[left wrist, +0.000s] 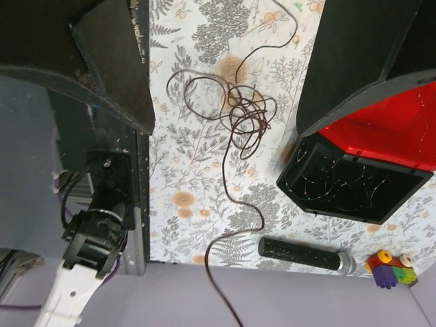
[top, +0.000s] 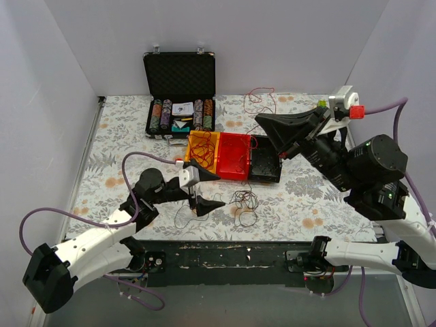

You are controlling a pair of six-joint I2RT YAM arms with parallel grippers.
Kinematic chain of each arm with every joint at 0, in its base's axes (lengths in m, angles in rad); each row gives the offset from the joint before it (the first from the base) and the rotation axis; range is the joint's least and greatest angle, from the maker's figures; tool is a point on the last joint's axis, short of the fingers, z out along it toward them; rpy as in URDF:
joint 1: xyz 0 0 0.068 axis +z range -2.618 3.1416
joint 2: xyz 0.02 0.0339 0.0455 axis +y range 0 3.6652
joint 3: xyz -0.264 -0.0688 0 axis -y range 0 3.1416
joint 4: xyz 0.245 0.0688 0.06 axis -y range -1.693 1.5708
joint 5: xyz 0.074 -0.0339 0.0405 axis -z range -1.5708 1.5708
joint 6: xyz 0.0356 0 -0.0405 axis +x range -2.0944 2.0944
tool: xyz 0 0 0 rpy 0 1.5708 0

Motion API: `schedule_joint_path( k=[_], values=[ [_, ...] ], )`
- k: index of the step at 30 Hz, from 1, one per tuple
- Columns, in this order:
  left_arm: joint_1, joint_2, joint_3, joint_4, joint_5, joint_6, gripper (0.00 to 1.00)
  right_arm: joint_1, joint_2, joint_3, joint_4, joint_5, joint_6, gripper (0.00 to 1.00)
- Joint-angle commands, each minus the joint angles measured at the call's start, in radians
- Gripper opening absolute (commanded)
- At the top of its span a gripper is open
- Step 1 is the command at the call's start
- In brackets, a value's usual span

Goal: Untangle the cables

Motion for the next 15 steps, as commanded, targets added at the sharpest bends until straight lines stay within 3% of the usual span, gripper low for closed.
schedule_joint_path(
  k=[1,8,15],
  values=[
    [0.003,0.008,0.035,0.147,0.001,-0.218,0.86,0.003,0.001,-0.021,0.081,-0.041,0.045,0.01],
    [-0.023,0.075,0.108,0.221,-0.058,-0.384,0.89,0.005,0.035,-0.037,0.147,-0.081,0.077,0.01],
    [-0.042,0.103,0.137,0.250,-0.111,-0.398,0.89,0.003,0.050,-0.052,0.201,-0.123,0.108,0.01]
  ],
)
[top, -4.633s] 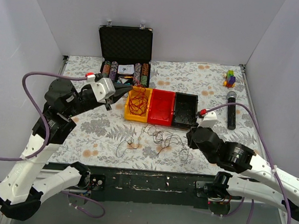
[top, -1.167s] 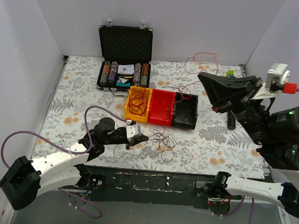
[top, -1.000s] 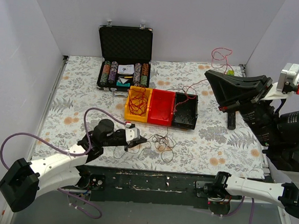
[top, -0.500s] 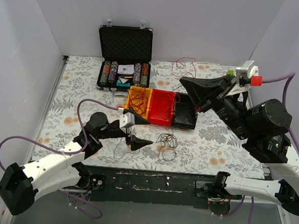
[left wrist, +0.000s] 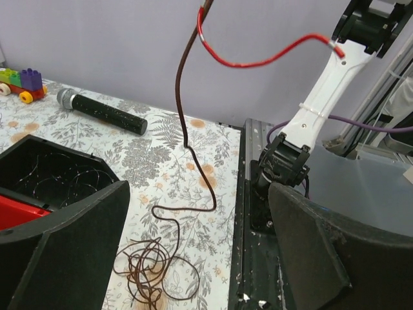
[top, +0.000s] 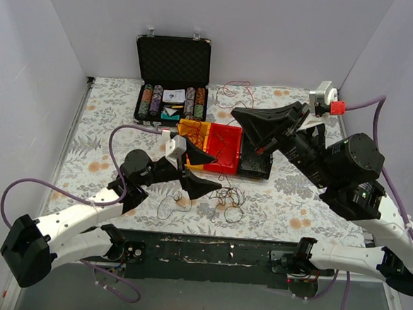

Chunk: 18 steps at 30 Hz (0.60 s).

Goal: Untangle the cables

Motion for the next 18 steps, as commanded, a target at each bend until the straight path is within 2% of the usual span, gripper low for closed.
schedule_joint_path(
  k=[1,5,9,11,12,13,14,15,18],
  values=[
    [-0.008,0.017,0.039,0.044,-0.041,-0.042,0.90,0.003,-0.002,-0.020,0.117,-0.034,0.036,0.01],
    [-0.020,0.031,0.033,0.068,-0.070,-0.048,0.92,0.003,-0.003,-0.040,0.154,-0.048,0.057,0.01],
    [-0.028,0.054,0.039,0.070,-0.093,-0.033,0.81,0.003,-0.003,-0.047,0.175,-0.067,0.079,0.01],
    [-0.036,0.066,0.041,0.075,-0.086,-0.008,0.64,0.003,-0.002,-0.043,0.181,-0.082,0.085,0.01],
    [-0.040,0.069,0.039,0.075,-0.086,0.008,0.51,0.003,0.001,-0.038,0.181,-0.085,0.085,0.01],
    [-0.040,0.071,0.036,0.073,-0.084,0.018,0.37,0.003,0.000,-0.034,0.177,-0.083,0.077,0.01],
    [-0.039,0.071,0.032,0.068,-0.087,0.028,0.14,0.005,0.002,-0.024,0.168,-0.076,0.068,0.01],
    [-0.039,0.068,0.026,0.062,-0.096,0.042,0.00,0.003,0.002,-0.014,0.155,-0.070,0.058,0.01],
    [-0.039,0.056,-0.004,0.045,-0.113,0.071,0.00,0.003,-0.003,0.031,0.105,-0.038,0.016,0.01]
  ],
)
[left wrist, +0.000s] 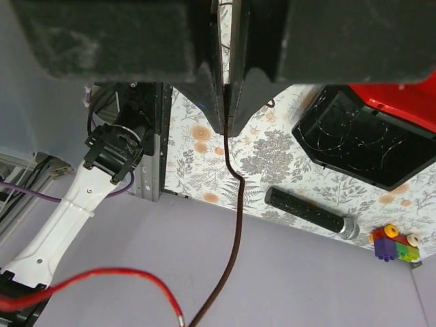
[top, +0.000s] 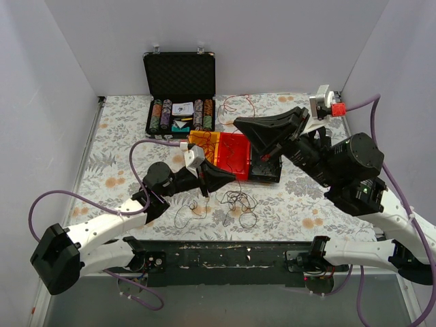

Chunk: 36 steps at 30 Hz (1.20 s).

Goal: Untangle the cables

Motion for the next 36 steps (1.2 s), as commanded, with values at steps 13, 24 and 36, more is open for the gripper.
schedule_joint_path(
  k=[13,24,36],
  values=[
    [-0.006,-0.069,-0.190,-0.105,0.010,0.392,0.00,0.003,-0.038,0.238,-0.166,0.209,-0.261,0.01],
    [-0.009,-0.098,-0.294,-0.241,0.086,0.719,0.00,0.003,0.035,0.419,-0.220,0.297,-0.414,0.01],
    [-0.009,-0.133,-0.307,-0.212,0.090,0.742,0.00,0.003,0.092,0.420,-0.225,0.364,-0.483,0.01]
  ],
)
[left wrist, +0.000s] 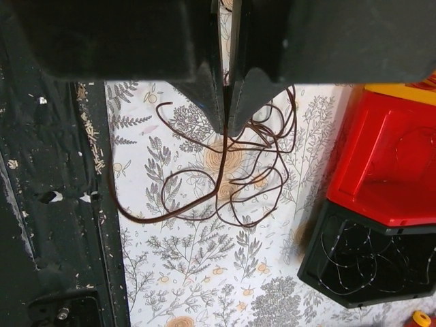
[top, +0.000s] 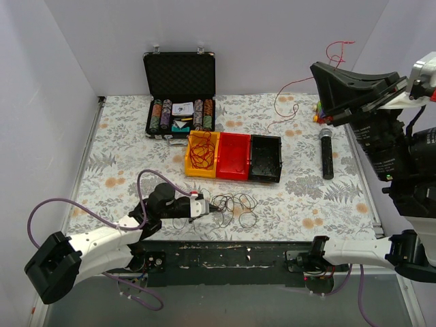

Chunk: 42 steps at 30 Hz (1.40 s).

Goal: Untangle the cables

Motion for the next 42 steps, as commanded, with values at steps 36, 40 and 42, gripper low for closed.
schedule_joint_path(
  k=[36,40,42],
  values=[
    [0.041,-0.177,0.070,0.041,0.049,-0.190,0.00,-0.491,0.424,-0.534,0.202,-0.521,0.209,0.01],
    [0.046,-0.179,0.060,0.049,0.049,-0.185,0.00,-0.492,0.426,-0.529,0.182,-0.530,0.207,0.01],
    [0.047,-0.180,0.053,0.052,0.049,-0.184,0.00,-0.492,0.411,-0.552,0.194,-0.527,0.213,0.01]
  ],
)
